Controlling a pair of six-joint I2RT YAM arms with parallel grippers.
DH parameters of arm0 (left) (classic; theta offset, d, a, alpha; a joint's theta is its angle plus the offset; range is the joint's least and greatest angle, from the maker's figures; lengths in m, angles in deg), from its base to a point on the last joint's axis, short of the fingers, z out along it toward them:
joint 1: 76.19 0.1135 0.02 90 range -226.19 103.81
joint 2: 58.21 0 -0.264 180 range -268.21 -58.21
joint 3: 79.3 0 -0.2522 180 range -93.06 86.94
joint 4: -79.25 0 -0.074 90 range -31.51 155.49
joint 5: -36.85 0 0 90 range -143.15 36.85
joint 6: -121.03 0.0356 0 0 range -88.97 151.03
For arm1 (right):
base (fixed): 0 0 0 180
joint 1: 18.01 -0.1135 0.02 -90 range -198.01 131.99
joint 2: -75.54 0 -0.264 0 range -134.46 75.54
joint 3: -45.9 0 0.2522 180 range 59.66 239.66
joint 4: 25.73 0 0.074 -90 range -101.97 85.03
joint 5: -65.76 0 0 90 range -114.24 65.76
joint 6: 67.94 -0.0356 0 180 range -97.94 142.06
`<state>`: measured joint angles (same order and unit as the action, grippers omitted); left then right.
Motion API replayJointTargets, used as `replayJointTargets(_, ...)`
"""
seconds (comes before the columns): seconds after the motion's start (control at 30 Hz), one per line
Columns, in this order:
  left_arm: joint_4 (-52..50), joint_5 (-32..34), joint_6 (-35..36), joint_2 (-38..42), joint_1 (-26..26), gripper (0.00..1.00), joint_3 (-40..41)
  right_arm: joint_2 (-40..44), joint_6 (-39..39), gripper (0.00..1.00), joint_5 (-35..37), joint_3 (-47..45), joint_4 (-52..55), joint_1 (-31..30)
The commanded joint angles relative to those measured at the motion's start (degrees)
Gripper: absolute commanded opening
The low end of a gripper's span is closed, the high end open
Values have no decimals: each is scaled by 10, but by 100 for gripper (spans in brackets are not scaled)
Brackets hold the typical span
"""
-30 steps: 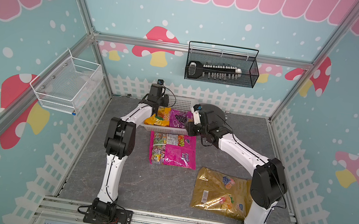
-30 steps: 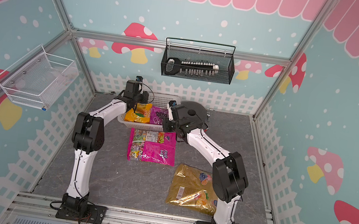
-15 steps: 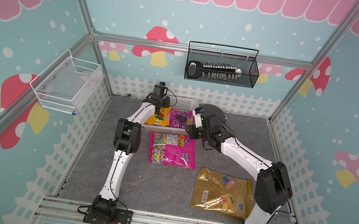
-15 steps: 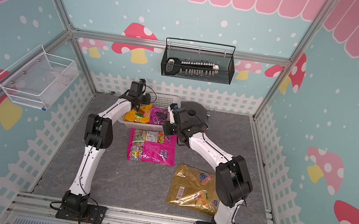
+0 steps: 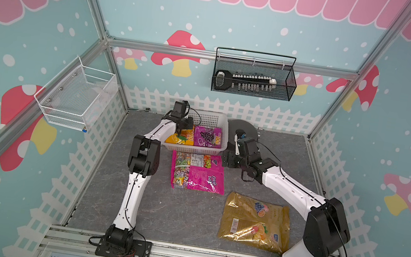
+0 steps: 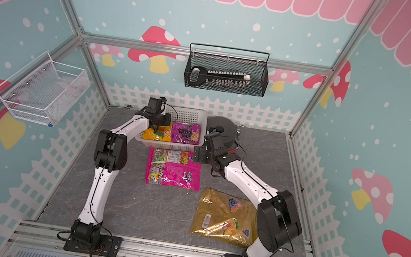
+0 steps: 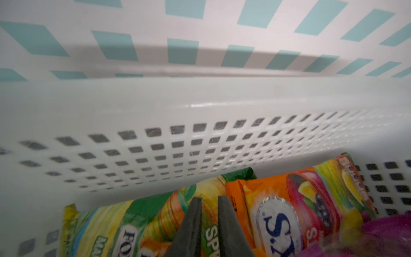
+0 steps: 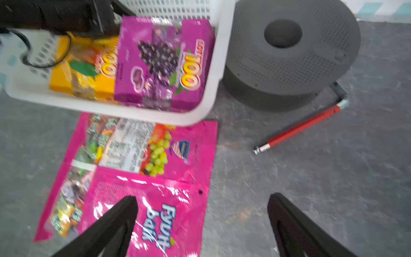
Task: Put the candies in the basket
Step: Place the candy in the basket, then pick up the candy at the center of the board.
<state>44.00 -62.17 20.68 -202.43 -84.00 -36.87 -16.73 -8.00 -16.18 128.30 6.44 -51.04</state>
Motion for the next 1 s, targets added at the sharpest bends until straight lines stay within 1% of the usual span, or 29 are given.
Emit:
replayJointTargets(0.0,-37,-49,-22,26,12,19,21,26,-37,99,-9,-32,81,16)
replayJointTargets(0.07,-36,-56,-30,36,17,21,19,39,-26,99,-86,-52,93,21)
replayJointTargets(0.1,-36,-59,-33,43,19,24,16,49,-28,99,-115,-67,95,20)
replayJointTargets(0.17,-36,-58,-41,58,21,30,11,62,-33,99,-153,-99,94,21)
replayJointTargets(0.2,-36,-58,-44,66,20,33,7,66,-27,99,-156,-112,98,18)
replayJointTargets(0.27,-36,-57,-54,84,20,38,2,66,-18,98,-125,-124,120,8)
replayJointTargets(0.3,-36,-61,-62,96,20,41,3,63,-21,96,-107,-129,130,5)
replayJointTargets(0.37,-36,-64,-76,123,20,44,16,56,-30,89,-105,-137,136,-2)
replayJointTargets(0.43,-31,-61,-91,155,18,47,41,43,-32,87,-104,-134,137,-15)
replayJointTargets(0.53,-19,-60,-103,214,13,49,98,31,-11,87,-107,-111,119,-35)
replayJointTargets(0.6,-11,-60,-118,259,9,49,150,25,8,88,-129,-96,95,-36)
replayJointTargets(0.67,-11,-62,-154,304,11,49,209,19,25,87,-161,-93,74,-31)
replayJointTargets(0.7,-9,-70,-175,330,13,49,246,17,33,85,-182,-95,64,-23)
replayJointTargets(0.8,4,-87,-198,402,16,50,342,23,44,77,-249,-116,9,7)
replayJointTargets(0.93,7,-93,-202,486,17,51,453,12,55,76,-309,-132,-64,49)
replayJointTargets(0.97,8,-95,-206,506,17,52,484,5,58,74,-327,-132,-84,61)
